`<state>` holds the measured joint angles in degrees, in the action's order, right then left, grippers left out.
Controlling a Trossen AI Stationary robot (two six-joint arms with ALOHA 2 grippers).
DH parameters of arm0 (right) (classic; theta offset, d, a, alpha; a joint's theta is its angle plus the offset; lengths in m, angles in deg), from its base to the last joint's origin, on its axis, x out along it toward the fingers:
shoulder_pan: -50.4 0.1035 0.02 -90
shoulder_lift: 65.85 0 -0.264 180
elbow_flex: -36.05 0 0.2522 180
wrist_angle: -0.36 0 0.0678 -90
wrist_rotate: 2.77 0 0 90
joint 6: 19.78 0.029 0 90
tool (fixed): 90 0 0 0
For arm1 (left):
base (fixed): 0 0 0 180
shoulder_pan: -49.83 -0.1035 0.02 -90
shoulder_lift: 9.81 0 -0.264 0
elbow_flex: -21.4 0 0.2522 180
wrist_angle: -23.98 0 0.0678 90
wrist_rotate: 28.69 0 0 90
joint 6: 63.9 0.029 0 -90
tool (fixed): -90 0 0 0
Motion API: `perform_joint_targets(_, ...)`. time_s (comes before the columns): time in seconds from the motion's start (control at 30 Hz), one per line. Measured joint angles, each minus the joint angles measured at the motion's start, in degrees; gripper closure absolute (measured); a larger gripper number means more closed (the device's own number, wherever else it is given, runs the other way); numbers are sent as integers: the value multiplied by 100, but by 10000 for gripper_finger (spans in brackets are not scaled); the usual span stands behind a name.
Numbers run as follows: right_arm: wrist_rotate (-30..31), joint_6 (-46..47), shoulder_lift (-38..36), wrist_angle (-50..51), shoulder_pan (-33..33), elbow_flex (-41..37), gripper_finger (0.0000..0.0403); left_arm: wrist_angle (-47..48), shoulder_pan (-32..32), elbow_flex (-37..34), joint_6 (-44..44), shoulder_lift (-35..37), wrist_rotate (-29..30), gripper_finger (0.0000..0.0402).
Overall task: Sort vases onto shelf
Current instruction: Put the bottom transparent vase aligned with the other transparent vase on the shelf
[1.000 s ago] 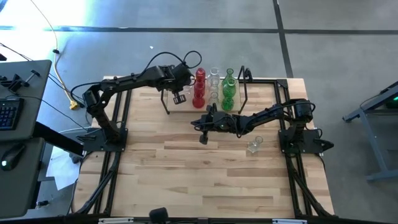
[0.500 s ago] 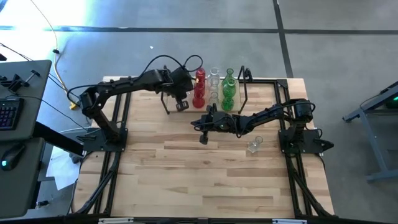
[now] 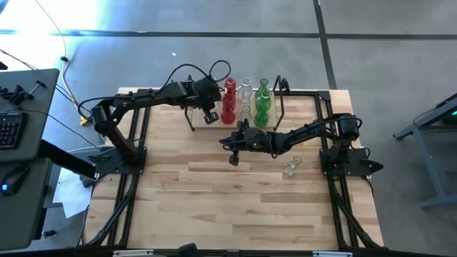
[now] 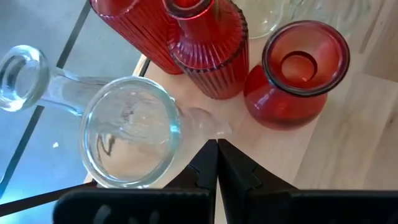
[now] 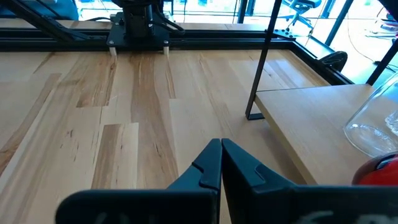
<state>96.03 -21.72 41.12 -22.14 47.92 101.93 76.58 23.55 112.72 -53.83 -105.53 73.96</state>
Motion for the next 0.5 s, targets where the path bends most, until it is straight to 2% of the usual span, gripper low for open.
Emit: perform_joint_targets(0.5, 0, 0, -1, 1, 0, 0, 403, -107, -109, 0, -36, 0, 100, 401)
